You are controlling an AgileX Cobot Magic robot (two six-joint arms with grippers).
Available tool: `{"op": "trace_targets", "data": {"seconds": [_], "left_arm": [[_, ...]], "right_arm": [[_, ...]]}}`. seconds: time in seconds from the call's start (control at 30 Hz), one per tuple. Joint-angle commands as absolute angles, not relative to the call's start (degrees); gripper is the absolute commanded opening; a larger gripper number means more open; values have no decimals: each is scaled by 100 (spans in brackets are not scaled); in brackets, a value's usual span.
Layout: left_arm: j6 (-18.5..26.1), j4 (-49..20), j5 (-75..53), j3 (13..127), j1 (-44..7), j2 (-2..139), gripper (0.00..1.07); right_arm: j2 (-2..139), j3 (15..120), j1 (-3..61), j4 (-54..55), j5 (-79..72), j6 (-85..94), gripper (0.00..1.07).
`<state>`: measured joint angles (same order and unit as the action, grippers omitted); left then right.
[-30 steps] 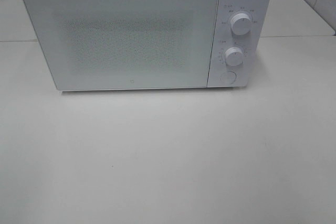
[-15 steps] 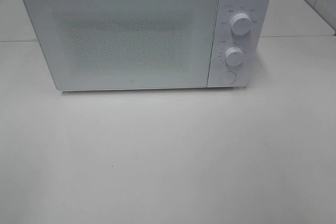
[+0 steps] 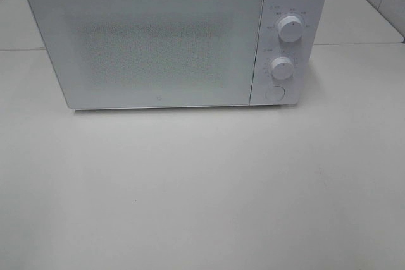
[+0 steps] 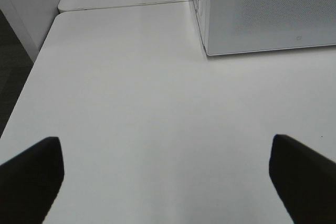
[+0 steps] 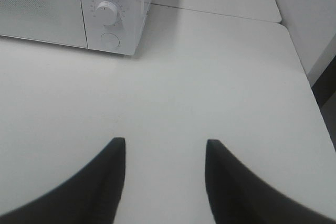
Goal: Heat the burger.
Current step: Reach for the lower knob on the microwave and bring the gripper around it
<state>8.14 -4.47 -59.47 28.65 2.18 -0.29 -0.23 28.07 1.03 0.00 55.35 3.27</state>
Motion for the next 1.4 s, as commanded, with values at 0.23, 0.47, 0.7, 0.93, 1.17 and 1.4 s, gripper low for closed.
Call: {"op": "trace_targets", "data": {"seconds": [0.23,0.47,0.7,0.93,1.17,1.4], "left_arm": [[762,-424,-5930,2853,235,-149,101],[762,-424,-5930,2853,235,-149,101],[762,-424,-5930,2853,235,-149,101],[762,-424,-5930,2853,235,-149,101],[762,-424,-5930,2853,235,-149,101],[762,-424,-5930,2853,235,-149,101]], "right_arm": [[332,3042,86,0,3598,143,81],[1690,2779,86,-80,1421,269,84],[2802,1776,86,-74,-1587,418,76],[3478,1513,86,-52,-2366,327,76],[4257,1507,86,-52,-2922,327,76],[5311,1014,86,-338,-4841,309,76]]}}
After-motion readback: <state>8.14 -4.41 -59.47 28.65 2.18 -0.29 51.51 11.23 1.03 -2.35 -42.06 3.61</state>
